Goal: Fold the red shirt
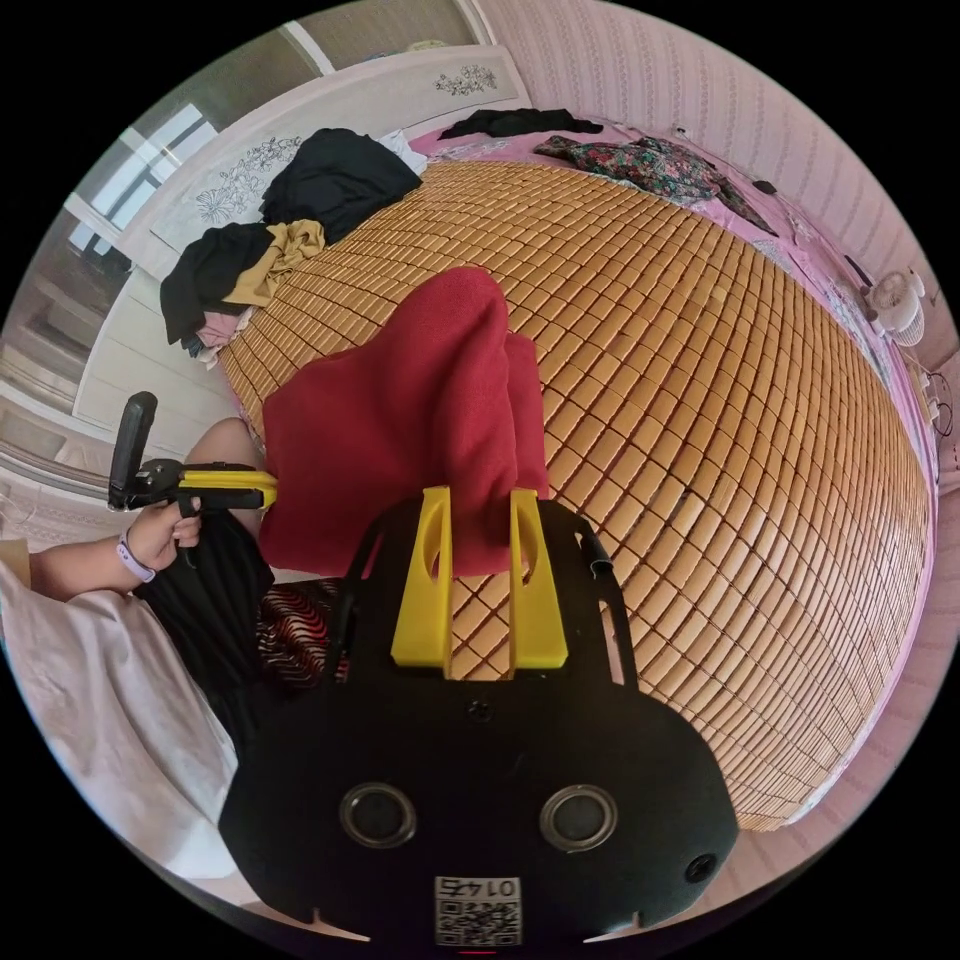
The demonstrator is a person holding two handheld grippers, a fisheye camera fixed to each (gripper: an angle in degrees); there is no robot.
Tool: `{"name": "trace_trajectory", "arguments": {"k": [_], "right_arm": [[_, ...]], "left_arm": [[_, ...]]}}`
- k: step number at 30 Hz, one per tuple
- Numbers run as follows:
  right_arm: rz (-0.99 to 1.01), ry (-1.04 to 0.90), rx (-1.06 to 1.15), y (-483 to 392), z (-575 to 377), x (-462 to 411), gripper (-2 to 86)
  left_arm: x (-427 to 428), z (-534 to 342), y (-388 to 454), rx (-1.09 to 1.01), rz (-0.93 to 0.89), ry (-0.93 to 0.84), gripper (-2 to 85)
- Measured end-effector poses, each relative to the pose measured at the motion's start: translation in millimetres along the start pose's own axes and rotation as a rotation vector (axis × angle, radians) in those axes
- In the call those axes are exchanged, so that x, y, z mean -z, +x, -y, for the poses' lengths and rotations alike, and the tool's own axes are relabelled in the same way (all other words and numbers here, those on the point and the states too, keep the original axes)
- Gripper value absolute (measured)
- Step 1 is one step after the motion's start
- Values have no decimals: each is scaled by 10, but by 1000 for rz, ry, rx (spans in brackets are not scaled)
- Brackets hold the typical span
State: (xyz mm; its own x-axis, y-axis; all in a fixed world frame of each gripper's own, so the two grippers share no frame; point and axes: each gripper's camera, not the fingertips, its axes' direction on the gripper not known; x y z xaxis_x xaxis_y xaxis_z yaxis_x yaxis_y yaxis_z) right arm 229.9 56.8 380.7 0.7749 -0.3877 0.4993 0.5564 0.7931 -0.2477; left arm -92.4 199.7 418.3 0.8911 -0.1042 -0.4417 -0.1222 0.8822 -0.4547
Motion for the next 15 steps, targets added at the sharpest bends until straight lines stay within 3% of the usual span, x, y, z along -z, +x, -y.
{"name": "trace_trajectory", "arguments": {"k": [7, 15], "right_arm": [[47, 164, -218, 698, -1160, 350, 71], [-110, 215, -563, 2042, -2832, 1085, 69]], "left_arm": [[-268, 671, 1110, -310, 39, -91, -5], [-1541, 1415, 3729, -804, -32, -301, -7]]}}
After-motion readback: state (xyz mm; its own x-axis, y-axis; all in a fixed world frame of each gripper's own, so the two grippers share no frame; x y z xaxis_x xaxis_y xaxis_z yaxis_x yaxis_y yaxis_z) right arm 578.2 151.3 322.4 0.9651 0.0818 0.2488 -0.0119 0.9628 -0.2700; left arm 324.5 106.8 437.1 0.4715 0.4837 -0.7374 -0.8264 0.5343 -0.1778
